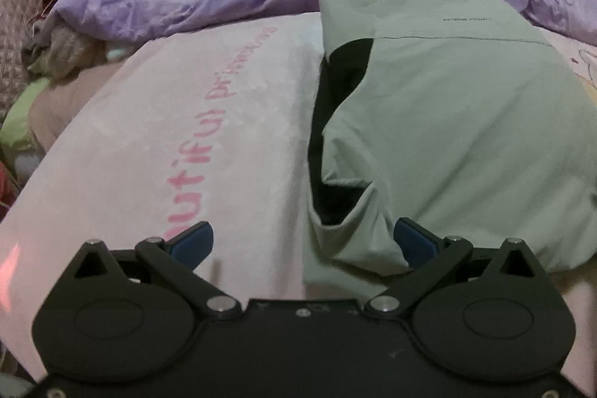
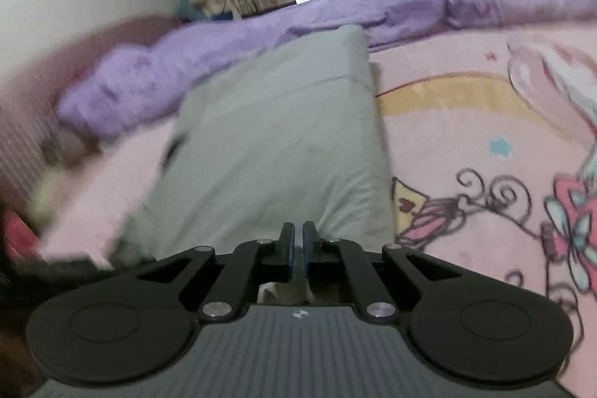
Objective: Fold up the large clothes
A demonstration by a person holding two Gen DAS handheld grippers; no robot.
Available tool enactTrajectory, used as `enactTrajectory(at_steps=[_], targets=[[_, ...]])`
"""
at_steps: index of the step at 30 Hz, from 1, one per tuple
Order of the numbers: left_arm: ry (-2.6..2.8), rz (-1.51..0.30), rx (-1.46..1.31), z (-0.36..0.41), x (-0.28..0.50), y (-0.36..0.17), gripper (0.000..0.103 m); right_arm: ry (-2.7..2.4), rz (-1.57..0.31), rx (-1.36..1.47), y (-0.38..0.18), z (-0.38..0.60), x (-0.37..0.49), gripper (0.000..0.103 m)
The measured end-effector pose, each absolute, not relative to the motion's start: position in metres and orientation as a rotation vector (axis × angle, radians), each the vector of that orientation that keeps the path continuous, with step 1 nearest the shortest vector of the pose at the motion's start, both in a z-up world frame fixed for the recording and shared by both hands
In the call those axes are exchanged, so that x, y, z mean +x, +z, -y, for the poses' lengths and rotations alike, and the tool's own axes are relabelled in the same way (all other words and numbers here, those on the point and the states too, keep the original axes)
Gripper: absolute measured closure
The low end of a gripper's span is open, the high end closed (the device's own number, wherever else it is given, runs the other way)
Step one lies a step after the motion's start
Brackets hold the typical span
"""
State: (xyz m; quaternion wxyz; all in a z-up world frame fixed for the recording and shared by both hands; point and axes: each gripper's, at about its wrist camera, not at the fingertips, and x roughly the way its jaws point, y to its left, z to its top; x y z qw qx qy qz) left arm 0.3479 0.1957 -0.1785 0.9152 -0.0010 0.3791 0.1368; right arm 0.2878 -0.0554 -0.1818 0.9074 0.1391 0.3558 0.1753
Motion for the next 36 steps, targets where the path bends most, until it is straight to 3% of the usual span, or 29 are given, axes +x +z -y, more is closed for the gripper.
enactTrajectory(at_steps=[6, 10, 17, 23, 24, 27, 31, 36], targets=[[0.327, -0.677, -0.024, -0.189, 0.333, -0.136, 0.000, 0.308, -0.668, 0.315, -0.158, 0.079, 0.285, 0.091], [0.316, -0.586, 0.003, -0.180, 0.347, -0.114, 0.000, 0.289, -0.754, 0.183, -0.175, 0.051, 0.296, 0.097], [0.368, -0.776, 0.113, -0.188, 0.376, -0.173, 0.000, 0.276, -0.733, 0.162, -0.199, 0.053, 0.290, 0.100], [0.371, -0.752, 0.093, -0.198, 0.361, -0.185, 0.000, 0.256, -0.738, 0.111, -0.181, 0.043, 0.289, 0.098], [0.382, -0.739, 0.126, -0.193, 0.362, -0.179, 0.000, 0.261, -0.736, 0.125, -0.174, 0.042, 0.291, 0.092], [0.395, -0.596, 0.146, -0.182, 0.370, -0.143, 0.001, 0.280, -0.617, 0.117, -0.145, 0.034, 0.301, 0.091], [0.369, -0.415, -0.102, -0.201, 0.410, -0.102, 0.000, 0.196, -0.455, 0.135, -0.109, 0.015, 0.347, 0.086], [0.325, -0.374, -0.190, -0.208, 0.469, -0.111, 0.000, 0.170, -0.478, 0.179, -0.130, -0.007, 0.429, 0.086]])
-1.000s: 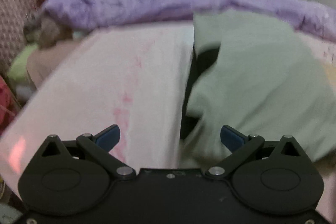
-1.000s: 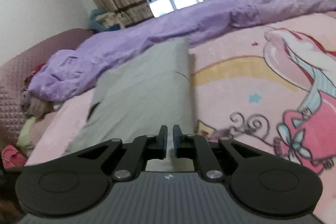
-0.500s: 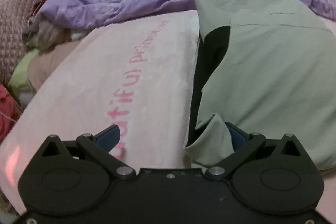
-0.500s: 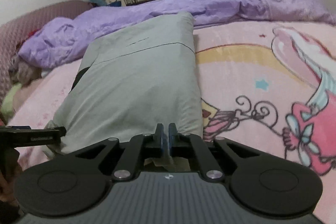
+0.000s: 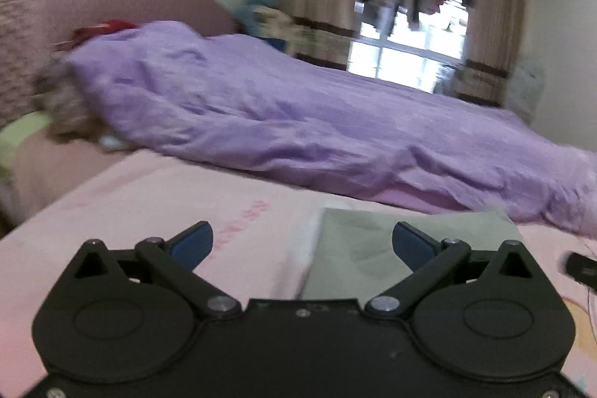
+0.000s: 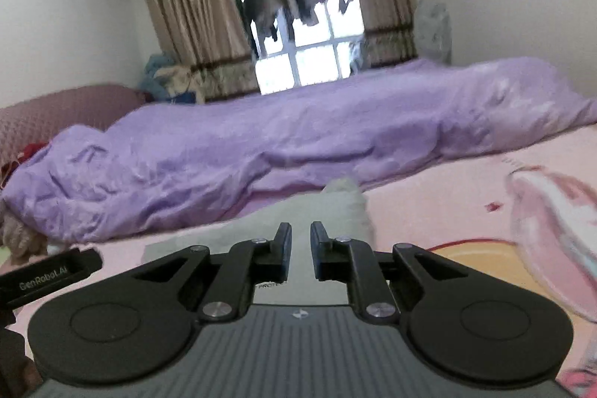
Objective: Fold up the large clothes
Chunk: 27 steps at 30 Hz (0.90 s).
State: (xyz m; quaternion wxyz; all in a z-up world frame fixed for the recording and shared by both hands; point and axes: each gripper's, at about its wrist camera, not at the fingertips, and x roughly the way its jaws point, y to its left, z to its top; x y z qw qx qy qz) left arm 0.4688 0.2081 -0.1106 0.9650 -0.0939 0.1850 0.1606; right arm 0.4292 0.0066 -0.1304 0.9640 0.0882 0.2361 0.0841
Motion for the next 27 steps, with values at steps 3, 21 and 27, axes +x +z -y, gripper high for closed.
enactTrajectory(at_steps=[3, 21, 27], targets=[[0.307, -0.498, -0.058, -0.203, 0.502, -0.151, 0.000, 0.166, -0.544, 0.156, -0.169, -0.014, 0.455, 0.086], [0.230, -0.435, 0.059, -0.191, 0.572, -0.167, 0.000, 0.177, -0.512, 0.094, -0.155, -0.014, 0.508, 0.063], [0.235, -0.618, -0.057, -0.218, 0.613, -0.204, 0.000, 0.132, -0.704, 0.112, -0.210, -0.010, 0.560, 0.064]])
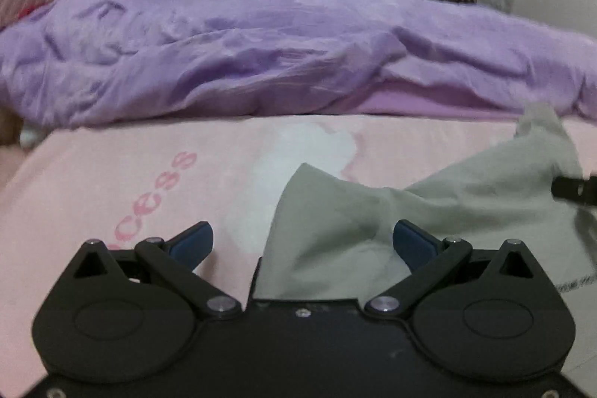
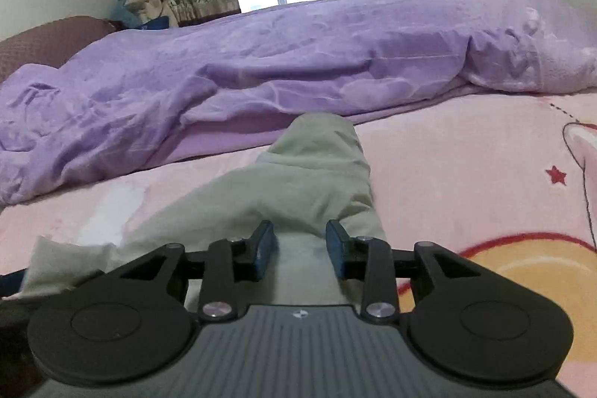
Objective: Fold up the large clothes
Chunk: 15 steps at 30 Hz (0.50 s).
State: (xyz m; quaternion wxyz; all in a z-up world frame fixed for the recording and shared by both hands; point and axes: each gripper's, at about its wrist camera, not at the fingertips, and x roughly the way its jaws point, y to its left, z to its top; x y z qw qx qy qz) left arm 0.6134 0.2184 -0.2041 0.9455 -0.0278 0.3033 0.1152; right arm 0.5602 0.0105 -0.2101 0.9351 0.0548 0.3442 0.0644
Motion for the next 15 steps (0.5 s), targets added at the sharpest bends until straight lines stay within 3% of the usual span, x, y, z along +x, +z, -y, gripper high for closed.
enactTrajectory(at_steps=[4, 8, 12, 15], targets=[[0.252, -0.615, -0.038, -0.213, 0.609, -0.195, 0.000, 0.119, -0.686, 0.049, -0.205, -0.021, 0.554, 0.064], [0.336, -0.491, 0.064, -0.198, 0.602, -0.170, 0.000, 0.143, -0.663, 0.074, -0.190, -0.015, 0.559, 0.064], [0.298, -0.512, 0.054, -0.203, 0.628, -0.169, 0.000, 0.147, -0.634, 0.066, -0.184, -0.013, 0.567, 0.064], [0.292, -0.637, 0.077, -0.203, 0.649, -0.196, 0.000, 0.168, -0.647, 0.064, -0.195, -0.012, 0.588, 0.080]])
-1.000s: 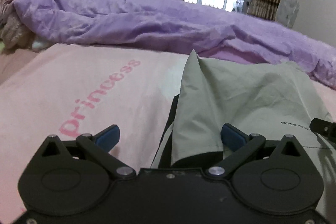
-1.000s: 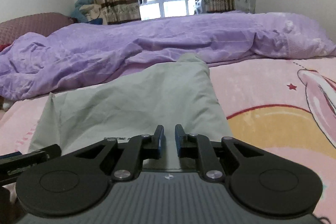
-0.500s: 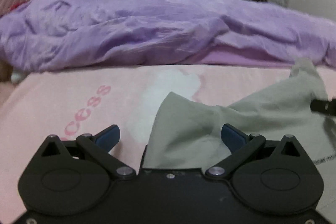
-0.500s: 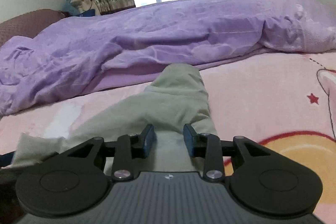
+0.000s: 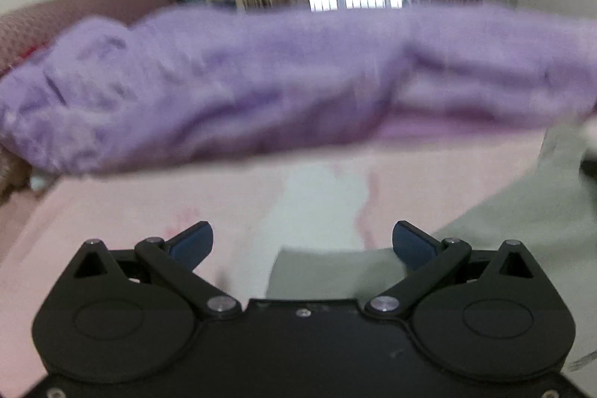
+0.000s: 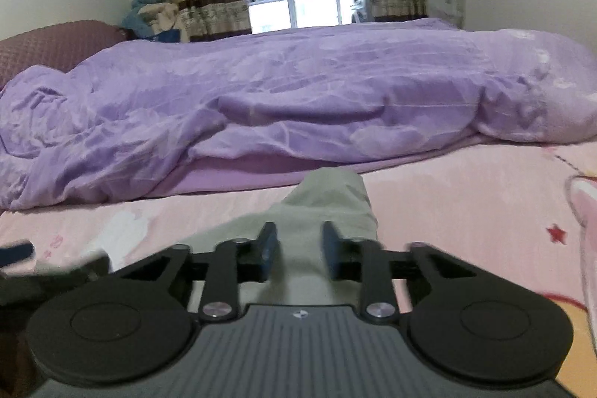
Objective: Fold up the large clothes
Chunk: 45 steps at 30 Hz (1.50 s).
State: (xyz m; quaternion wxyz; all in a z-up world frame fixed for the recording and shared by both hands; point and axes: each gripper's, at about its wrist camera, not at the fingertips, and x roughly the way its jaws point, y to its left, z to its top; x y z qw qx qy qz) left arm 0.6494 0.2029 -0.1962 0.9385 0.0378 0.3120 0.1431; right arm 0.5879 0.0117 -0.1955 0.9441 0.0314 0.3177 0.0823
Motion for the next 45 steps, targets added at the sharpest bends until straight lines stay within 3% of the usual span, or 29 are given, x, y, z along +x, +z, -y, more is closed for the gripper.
enactTrajectory(at_steps=[3, 8, 18, 22, 25, 28, 31, 34, 37, 39, 42, 45], targets=[[0.286, -0.675, 0.016, -0.214, 0.657, -0.201, 0.000, 0.180, -0.714, 0.174, -0.223, 0.002, 0.608, 0.081], [0.277, -0.682, -0.039, -0.223, 0.656, -0.201, 0.000, 0.186, -0.706, 0.191, -0.222, 0.004, 0.606, 0.082], [0.213, -0.546, 0.001, -0.196, 0.541, -0.132, 0.000, 0.317, -0.686, 0.156, -0.147, 0.014, 0.507, 0.081], [0.167, -0.646, 0.115, -0.173, 0.531, -0.167, 0.000, 0.287, -0.805, 0.153, -0.188, 0.006, 0.506, 0.079], [0.121, -0.587, 0.038, -0.183, 0.535, -0.204, 0.000, 0.257, -0.789, 0.182, -0.211, 0.003, 0.514, 0.079], [0.144, -0.661, -0.092, -0.207, 0.533, -0.182, 0.000, 0.231, -0.830, 0.128, -0.180, -0.003, 0.507, 0.078], [0.244, -0.582, -0.019, -0.210, 0.496, -0.155, 0.000, 0.250, -0.712, 0.095, -0.150, -0.002, 0.457, 0.067], [0.192, -0.564, -0.025, -0.209, 0.446, -0.141, 0.000, 0.281, -0.702, 0.107, -0.148, -0.001, 0.407, 0.066], [0.165, -0.633, -0.045, -0.202, 0.412, -0.154, 0.000, 0.313, -0.818, 0.126, -0.184, -0.003, 0.391, 0.067], [0.175, -0.781, 0.056, -0.189, 0.409, -0.183, 0.000, 0.304, -0.760, 0.079, -0.210, -0.007, 0.385, 0.067], [0.227, -0.770, 0.110, -0.182, 0.385, -0.193, 0.000, 0.282, -0.806, -0.024, -0.192, -0.022, 0.381, 0.067], [0.249, -0.761, 0.087, -0.183, 0.366, -0.178, 0.000, 0.349, -0.858, 0.048, -0.172, -0.015, 0.372, 0.067]])
